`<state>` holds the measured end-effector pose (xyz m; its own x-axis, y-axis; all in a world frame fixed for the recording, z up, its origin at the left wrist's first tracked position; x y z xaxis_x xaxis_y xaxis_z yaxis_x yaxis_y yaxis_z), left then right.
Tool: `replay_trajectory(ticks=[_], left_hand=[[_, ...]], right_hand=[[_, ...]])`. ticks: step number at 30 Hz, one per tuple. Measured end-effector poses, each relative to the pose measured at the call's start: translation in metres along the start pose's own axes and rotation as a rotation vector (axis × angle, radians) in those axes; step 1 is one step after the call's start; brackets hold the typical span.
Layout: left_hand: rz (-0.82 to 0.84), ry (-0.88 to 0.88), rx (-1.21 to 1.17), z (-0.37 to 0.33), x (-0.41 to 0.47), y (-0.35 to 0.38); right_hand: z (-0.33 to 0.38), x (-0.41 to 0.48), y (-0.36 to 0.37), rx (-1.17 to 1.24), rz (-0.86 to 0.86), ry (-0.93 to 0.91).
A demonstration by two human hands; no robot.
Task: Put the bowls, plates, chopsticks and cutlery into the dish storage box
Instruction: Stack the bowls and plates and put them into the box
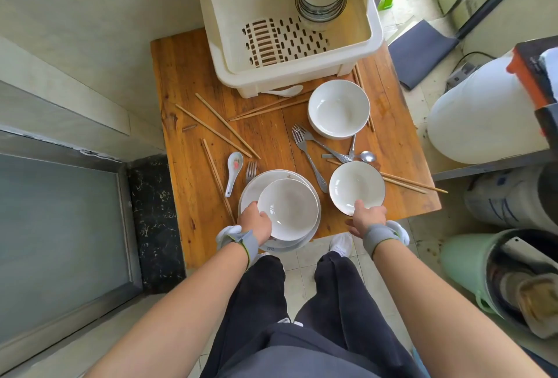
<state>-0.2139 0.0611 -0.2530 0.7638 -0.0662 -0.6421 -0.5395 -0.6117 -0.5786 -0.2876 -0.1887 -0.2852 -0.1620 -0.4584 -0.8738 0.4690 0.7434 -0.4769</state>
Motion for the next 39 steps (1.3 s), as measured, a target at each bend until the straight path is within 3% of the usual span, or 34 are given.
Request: replay_trajectory(ticks=[3, 6, 10, 15, 19, 27, 39], left_hand=[[-0.002, -0.047, -0.151, 0.002, -0.001, 0.007], [0.011, -0.12, -0.42, 0.003, -0.002, 0.01], [0.044, -0.214, -0.693, -0.004, -0.008, 0.006], [0.156, -0.304, -0.914, -0.004, -0.011, 0.002], [0.159, -0.301, -0.933, -0.002, -0.012, -0.001], [0.183, -0.203, -0.948, -0.003, -0.013, -0.005], [0.189, -0.074, -0.646, 0.001, -0.007, -0.009]], right_hand=[[0.002, 0.016, -0.003, 0.08, 0.061, 0.023], [0.004, 0.007, -0.011, 0.076, 0.023, -0.066], [0.006, -0.02, -0.017, 0.063, 0.028, -0.253], [0.015, -0.053, -0.007, -0.04, 0.16, -0.52], [0.016, -0.077, 0.005, -0.222, 0.252, -0.718], [0.001, -0.087, 0.03, -0.745, 0.107, -0.982], [-0.008, -0.086, 0.046, -0.796, 0.028, -0.769]])
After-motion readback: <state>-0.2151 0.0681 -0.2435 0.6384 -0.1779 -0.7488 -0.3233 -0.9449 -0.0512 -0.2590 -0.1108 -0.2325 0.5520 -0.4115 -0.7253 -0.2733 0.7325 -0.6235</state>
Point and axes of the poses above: each hand's wrist, its own x-axis towards the middle knuckle, its own y-axis out of the palm, z = x × y, the point moved 4 cm from there along x, towards the middle knuckle, and after that the axes turned 15 degrees about y, right-handed, at the moved point
